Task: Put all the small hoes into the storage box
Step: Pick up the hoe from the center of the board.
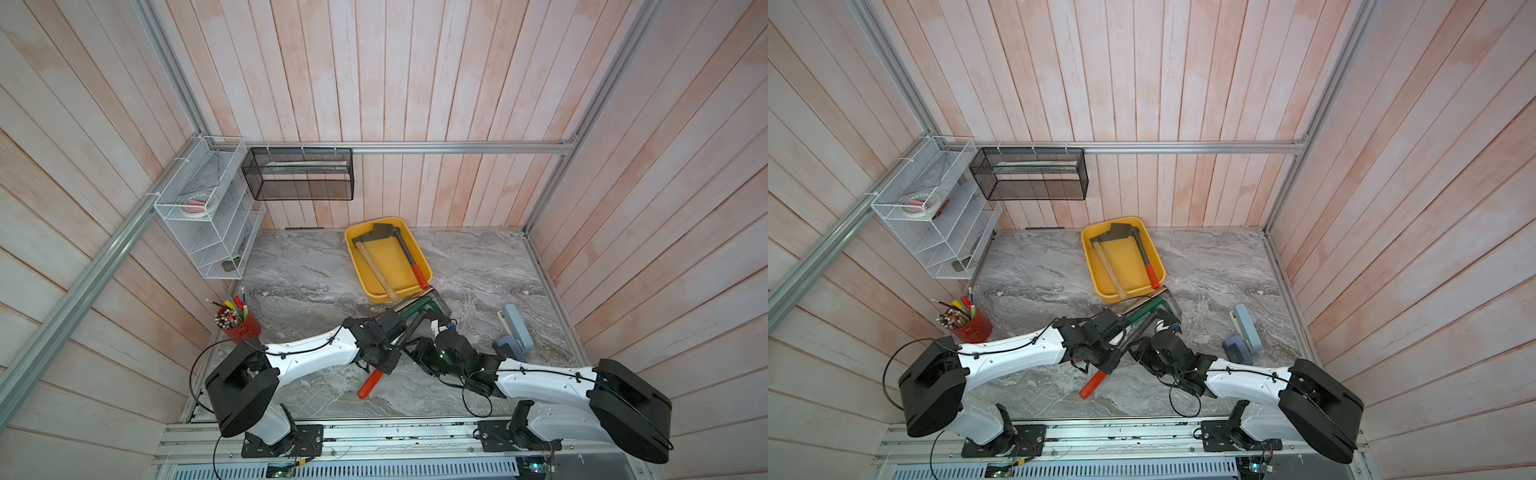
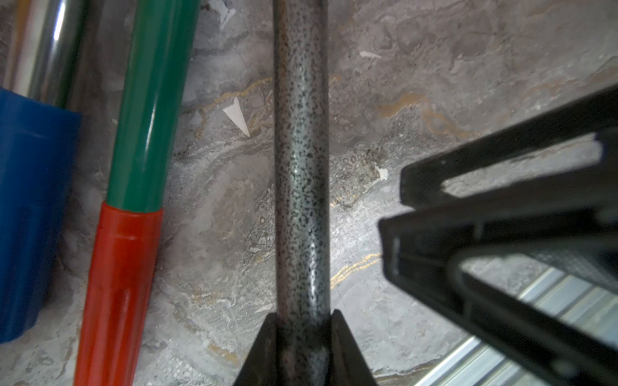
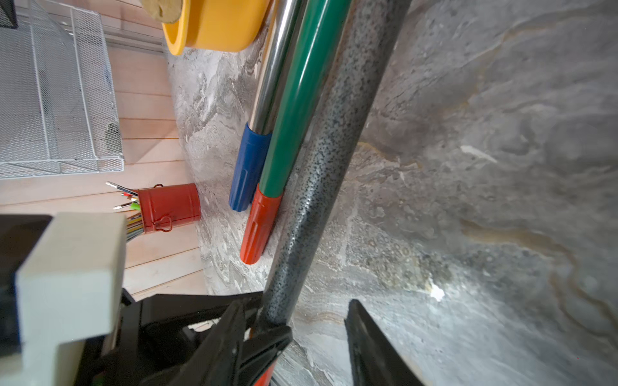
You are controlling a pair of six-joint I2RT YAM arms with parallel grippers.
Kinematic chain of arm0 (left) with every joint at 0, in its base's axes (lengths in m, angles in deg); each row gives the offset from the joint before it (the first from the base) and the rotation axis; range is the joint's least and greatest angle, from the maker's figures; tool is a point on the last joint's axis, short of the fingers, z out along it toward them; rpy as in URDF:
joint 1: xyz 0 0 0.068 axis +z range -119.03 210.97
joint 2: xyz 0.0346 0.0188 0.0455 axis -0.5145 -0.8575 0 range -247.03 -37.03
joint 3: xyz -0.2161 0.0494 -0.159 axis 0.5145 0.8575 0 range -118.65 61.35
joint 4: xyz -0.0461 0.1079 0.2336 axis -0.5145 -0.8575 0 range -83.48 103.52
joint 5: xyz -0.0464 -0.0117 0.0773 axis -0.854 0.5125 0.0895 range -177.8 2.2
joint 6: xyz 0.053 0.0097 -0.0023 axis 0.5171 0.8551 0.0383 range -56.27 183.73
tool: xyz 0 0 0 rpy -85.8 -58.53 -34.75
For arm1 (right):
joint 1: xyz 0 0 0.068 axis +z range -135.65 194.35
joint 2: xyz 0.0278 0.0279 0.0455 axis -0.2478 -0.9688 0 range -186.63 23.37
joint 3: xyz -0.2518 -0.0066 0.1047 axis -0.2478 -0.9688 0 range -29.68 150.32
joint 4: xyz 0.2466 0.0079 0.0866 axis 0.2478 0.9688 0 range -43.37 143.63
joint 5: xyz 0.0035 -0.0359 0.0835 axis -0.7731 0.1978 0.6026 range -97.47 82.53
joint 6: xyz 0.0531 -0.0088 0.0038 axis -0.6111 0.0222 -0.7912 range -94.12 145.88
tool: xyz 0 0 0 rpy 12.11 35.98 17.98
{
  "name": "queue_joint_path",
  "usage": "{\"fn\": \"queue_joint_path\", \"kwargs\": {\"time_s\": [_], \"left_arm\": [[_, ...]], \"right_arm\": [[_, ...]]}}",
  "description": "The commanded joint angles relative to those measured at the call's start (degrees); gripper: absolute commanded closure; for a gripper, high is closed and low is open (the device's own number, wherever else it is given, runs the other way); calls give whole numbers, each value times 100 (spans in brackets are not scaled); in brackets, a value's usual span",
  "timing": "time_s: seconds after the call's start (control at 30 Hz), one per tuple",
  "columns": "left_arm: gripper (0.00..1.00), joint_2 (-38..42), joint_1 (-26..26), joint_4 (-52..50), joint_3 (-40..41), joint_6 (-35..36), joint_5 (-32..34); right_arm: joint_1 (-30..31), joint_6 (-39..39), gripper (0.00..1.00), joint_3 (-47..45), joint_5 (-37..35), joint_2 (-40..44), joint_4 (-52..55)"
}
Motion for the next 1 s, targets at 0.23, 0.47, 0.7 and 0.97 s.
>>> {"fn": "queue_joint_path", "kwargs": {"time_s": [0.23,0.47,0.7,0.97], "left_arm": [[100,21,25,388,-255,-130,-227],[100,27,25,418,-290,-160,-277],[100,-73,-157,482,-311,-174,-350],[100,-87,-230,544,-309,-186,-377]], "right_arm": [[37,-494,46,-138,29,-682,-1088],[46,-688,47,-160,123,-1139,-1631],[59,-735,49,-23,50,-1375,-1692],[68,-924,56,-86,25,-1683,-2083]]}}
